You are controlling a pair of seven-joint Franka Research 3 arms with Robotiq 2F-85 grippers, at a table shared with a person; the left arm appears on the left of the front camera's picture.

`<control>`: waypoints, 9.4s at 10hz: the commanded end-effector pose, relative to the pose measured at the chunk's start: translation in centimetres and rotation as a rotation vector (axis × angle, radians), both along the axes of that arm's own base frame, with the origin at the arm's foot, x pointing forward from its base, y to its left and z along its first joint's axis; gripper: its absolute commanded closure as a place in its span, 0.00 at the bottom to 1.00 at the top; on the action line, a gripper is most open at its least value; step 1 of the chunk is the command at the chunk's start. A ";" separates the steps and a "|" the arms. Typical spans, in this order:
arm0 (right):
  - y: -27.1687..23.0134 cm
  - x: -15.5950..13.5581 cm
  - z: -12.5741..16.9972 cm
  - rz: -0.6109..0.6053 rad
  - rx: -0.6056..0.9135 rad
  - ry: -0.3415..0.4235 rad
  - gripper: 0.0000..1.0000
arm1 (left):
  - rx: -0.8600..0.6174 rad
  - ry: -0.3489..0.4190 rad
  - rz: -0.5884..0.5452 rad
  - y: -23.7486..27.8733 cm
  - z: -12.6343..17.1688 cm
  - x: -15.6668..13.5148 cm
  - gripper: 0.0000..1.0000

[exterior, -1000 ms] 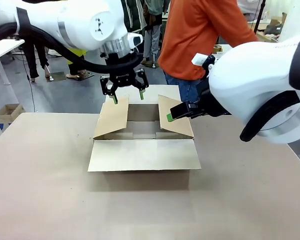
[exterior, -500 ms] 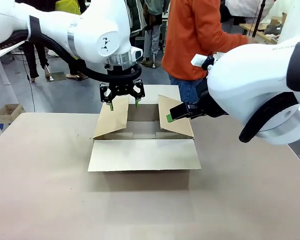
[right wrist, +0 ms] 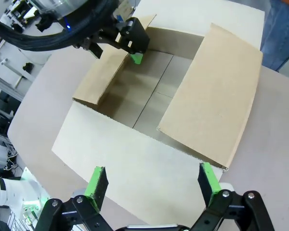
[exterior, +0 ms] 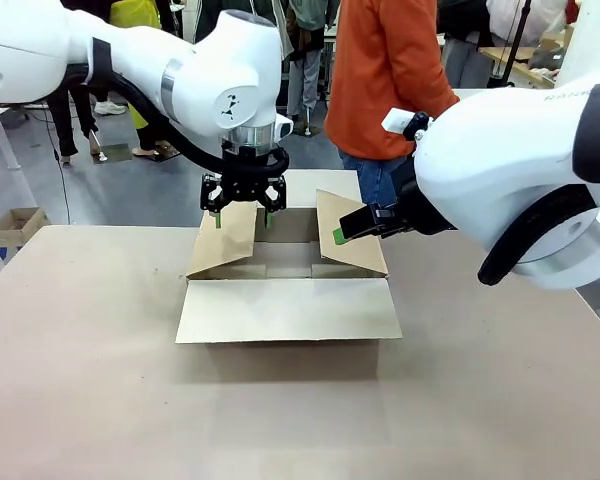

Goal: Pack the gift set into the box.
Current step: Place both hands on the side flaps of the Package Box and spread them outward, then lift both hands away from the flaps of the Package Box.

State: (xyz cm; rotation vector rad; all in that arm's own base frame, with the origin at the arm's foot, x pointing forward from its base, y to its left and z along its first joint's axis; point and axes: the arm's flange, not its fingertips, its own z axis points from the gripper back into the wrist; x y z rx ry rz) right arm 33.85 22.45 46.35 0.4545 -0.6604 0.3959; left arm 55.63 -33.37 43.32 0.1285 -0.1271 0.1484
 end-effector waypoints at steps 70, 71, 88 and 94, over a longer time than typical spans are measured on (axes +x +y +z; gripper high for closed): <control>-5.2 18.9 -2.8 -0.573 -0.359 0.436 0.00 | -0.439 -0.002 0.256 23.2 -0.3 -0.1 0.00; -5.2 18.9 -2.8 -0.573 -0.359 0.436 0.00 | -0.439 -0.002 0.256 23.2 -0.3 -0.1 0.00; -5.2 18.9 -2.8 -0.573 -0.359 0.436 0.00 | -0.439 -0.002 0.256 23.2 -0.3 -0.1 0.00; -5.2 18.9 -2.8 -0.573 -0.359 0.436 0.00 | -0.439 -0.002 0.256 23.2 -0.3 -0.1 0.00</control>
